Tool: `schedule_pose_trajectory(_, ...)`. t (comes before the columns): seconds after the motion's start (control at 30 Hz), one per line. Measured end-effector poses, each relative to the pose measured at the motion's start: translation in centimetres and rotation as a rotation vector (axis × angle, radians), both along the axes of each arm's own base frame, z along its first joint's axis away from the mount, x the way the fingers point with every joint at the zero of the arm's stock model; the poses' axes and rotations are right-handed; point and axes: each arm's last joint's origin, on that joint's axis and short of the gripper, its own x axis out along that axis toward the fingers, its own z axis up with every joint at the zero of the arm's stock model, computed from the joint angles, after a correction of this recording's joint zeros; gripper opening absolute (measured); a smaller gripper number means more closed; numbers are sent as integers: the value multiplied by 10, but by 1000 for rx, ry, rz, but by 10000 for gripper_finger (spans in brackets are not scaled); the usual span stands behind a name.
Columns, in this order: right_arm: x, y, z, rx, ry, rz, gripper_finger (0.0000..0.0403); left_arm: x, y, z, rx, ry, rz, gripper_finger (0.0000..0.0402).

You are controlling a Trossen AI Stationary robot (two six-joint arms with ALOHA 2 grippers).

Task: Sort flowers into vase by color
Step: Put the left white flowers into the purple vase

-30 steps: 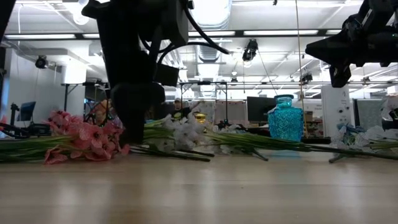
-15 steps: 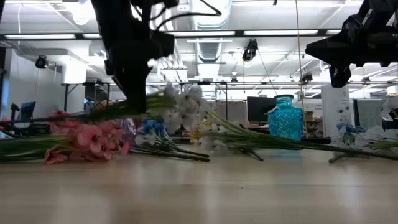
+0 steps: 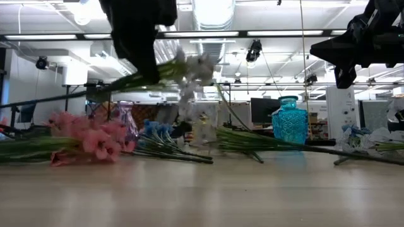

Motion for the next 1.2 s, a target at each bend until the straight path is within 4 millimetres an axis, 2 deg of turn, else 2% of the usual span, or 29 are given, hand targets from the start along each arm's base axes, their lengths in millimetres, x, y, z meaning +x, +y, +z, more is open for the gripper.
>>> schedule_pose_trajectory(0.23,0,0,0,-5,2,0,34,-8,1,31,-19,-152,-65,37)
schedule_pose_trajectory(0.37,0,0,0,-5,2,0,34,-11,2,45,38,-245,-58,37)
schedule_pose_trajectory(0.53,0,0,0,-10,4,-1,34,-16,-2,64,-40,-351,-164,37)
schedule_pose_trajectory(0.77,0,0,0,-13,4,-1,34,-32,-6,99,154,-572,-267,37)
schedule_pose_trajectory(0.9,0,0,0,-17,5,-1,34,-39,-5,102,214,-760,-301,37)
schedule_pose_trajectory(1.03,0,0,-2,-23,14,-1,34,-49,-1,85,269,-885,-318,37)
schedule_pose_trajectory(1.2,0,0,-2,-24,13,-2,34,-76,12,73,315,-1053,-234,37)
